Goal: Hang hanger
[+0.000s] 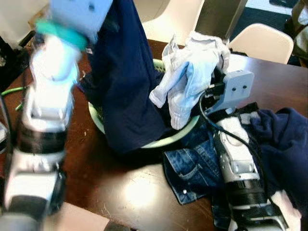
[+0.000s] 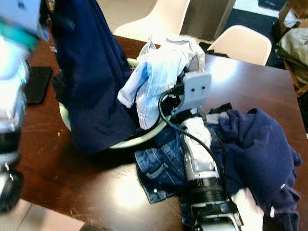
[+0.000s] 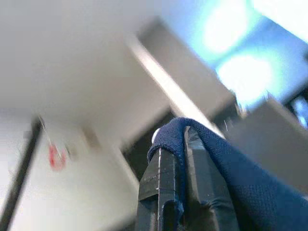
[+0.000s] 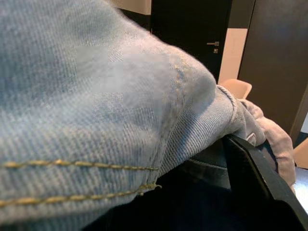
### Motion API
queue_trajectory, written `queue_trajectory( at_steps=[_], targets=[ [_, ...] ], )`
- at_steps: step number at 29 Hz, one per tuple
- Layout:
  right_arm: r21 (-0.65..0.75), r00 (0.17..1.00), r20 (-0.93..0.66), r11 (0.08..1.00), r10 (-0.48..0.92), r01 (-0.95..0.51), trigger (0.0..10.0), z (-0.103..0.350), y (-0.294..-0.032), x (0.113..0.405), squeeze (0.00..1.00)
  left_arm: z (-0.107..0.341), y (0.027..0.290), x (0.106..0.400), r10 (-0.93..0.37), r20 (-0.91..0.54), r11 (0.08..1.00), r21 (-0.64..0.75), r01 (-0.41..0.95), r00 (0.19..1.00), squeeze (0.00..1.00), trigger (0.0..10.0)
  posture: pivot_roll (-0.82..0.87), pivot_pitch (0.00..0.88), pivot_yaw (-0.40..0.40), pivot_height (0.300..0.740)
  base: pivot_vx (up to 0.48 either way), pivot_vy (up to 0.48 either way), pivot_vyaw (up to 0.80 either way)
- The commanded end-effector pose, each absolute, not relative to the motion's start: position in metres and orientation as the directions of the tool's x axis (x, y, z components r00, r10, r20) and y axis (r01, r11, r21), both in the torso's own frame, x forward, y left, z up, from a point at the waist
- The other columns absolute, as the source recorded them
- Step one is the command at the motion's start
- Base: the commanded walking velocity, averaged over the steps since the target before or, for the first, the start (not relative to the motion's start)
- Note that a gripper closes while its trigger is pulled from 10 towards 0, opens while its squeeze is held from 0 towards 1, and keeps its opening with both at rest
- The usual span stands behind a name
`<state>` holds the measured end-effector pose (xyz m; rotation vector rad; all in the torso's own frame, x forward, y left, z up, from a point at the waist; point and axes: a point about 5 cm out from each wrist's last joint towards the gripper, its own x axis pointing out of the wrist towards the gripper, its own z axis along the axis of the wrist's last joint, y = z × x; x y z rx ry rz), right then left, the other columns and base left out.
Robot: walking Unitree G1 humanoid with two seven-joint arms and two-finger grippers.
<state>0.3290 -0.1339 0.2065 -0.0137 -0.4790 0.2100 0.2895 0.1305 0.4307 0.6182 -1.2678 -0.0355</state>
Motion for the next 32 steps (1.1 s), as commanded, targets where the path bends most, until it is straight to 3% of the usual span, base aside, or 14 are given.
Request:
queue_trajectory(
  at_steps=[1, 6, 7, 8, 9, 11, 20, 22, 23, 27, 28, 29, 31, 32],
  targets=[
    [-0.064, 0.863, 0.461, 0.977, 0.208, -0.202, 10.0, 0.208, -0.133, 0.331, 0.0, 0.467, 0.131, 0.272, -0.365, 0.919, 0.84, 0.394, -0.373, 0.148, 0.0, 10.0, 0.05, 0.077, 0.025, 0.74, 0.0, 0.0, 0.0],
    [-0.065, 0.861, 0.464, 0.978, 0.207, -0.2, 10.0, 0.209, -0.134, 0.332, 0.0, 0.489, 0.133, 0.258, -0.368, 0.929, 0.841, 0.352, -0.412, 0.043, 0.0, 10.0, 0.05, 0.074, 0.023, 0.74, 0.0, 0.0, 0.0],
    [-0.065, 0.861, 0.466, 0.978, 0.206, -0.198, 10.0, 0.21, -0.134, 0.332, 0.0, 0.511, 0.132, 0.237, -0.411, 0.908, 0.808, 0.321, -0.494, -0.082, 0.0, 10.0, 0.05, 0.074, 0.022, 0.74, 0.0, 0.0, 0.0],
    [-0.065, 0.861, 0.466, 0.978, 0.206, -0.198, 10.0, 0.21, -0.134, 0.332, 0.0, 0.511, 0.132, 0.237, -0.411, 0.908, 0.808, 0.321, -0.494, -0.082, 0.0, 10.0, 0.05, 0.074, 0.022, 0.74, 0.0, 0.0, 0.0],
    [-0.065, 0.861, 0.466, 0.978, 0.205, -0.197, 10.0, 0.21, -0.134, 0.332, 0.0, 0.527, 0.13, 0.214, -0.47, 0.86, 0.755, 0.276, -0.594, -0.197, 0.0, 10.0, 0.05, 0.077, 0.023, 0.74, 0.0, 0.0, 0.0],
    [-0.064, 0.862, 0.464, 0.978, 0.204, -0.197, 10.0, 0.209, -0.134, 0.331, 0.0, 0.539, 0.128, 0.19, -0.516, 0.805, 0.717, 0.218, -0.662, -0.294, 0.0, 10.0, 0.06, 0.081, 0.019, 0.74, 0.0, 0.0, 0.0],
    [-0.059, 0.861, 0.459, 0.974, 0.219, -0.217, 10.0, 0.207, -0.129, 0.333, 0.0, 0.57, 0.127, 0.149, -0.657, 0.632, 0.577, 0.072, -0.814, -0.41, 0.0, 10.0, 0.09, 0.082, 0.024, 0.74, 0.0, 0.0, 0.0],
    [-0.057, 0.861, 0.459, 0.975, 0.218, -0.216, 10.0, 0.207, -0.128, 0.333, 0.0, 0.573, 0.127, 0.154, -0.653, 0.648, 0.589, 0.108, -0.801, -0.392, 0.0, 10.0, 0.1, 0.076, 0.034, 0.74, 0.0, 0.0, 0.0],
    [-0.051, 0.864, 0.458, 0.976, 0.211, -0.211, 10.0, 0.205, -0.128, 0.333, 0.0, 0.564, 0.133, 0.196, -0.563, 0.788, 0.682, 0.274, -0.678, -0.248, 0.0, 10.0, 0.08, 0.079, 0.039, 0.74, 0.0, 0.0, 0.0],
    [-0.046, 0.865, 0.457, 0.977, 0.205, -0.207, 10.0, 0.204, -0.128, 0.332, 0.0, 0.547, 0.139, 0.232, -0.473, 0.877, 0.767, 0.361, -0.531, -0.087, 0.0, 10.0, 0.08, 0.079, 0.039, 0.74, 0.0, 0.0, 0.0],
    [-0.048, 0.866, 0.455, 0.977, 0.205, -0.207, 10.0, 0.204, -0.128, 0.331, 0.0, 0.529, 0.144, 0.266, -0.365, 0.928, 0.846, 0.366, -0.388, 0.08, 0.0, 10.0, 0.07, 0.086, 0.033, 0.74, 0.0, 0.0, 0.0],
    [-0.048, 0.866, 0.455, 0.977, 0.205, -0.207, 10.0, 0.204, -0.128, 0.331, 0.0, 0.529, 0.144, 0.266, -0.365, 0.928, 0.846, 0.366, -0.388, 0.08, 0.0, 10.0, 0.07, 0.086, 0.033, 0.74, 0.0, 0.0, 0.0],
    [-0.059, 0.868, 0.449, 0.977, 0.211, -0.207, 10.0, 0.203, -0.132, 0.329, 0.0, 0.487, 0.154, 0.319, -0.169, 0.899, 0.945, 0.264, -0.193, 0.403, 0.0, 10.0, 0.06, 0.095, 0.026, 0.74, 0.0, 0.0, 0.0],
    [-0.059, 0.868, 0.449, 0.977, 0.211, -0.207, 10.0, 0.203, -0.132, 0.329, 0.0, 0.487, 0.154, 0.319, -0.169, 0.899, 0.945, 0.264, -0.193, 0.403, 0.0, 10.0, 0.06, 0.095, 0.026, 0.74, 0.0, 0.0, 0.0]
  ],
)
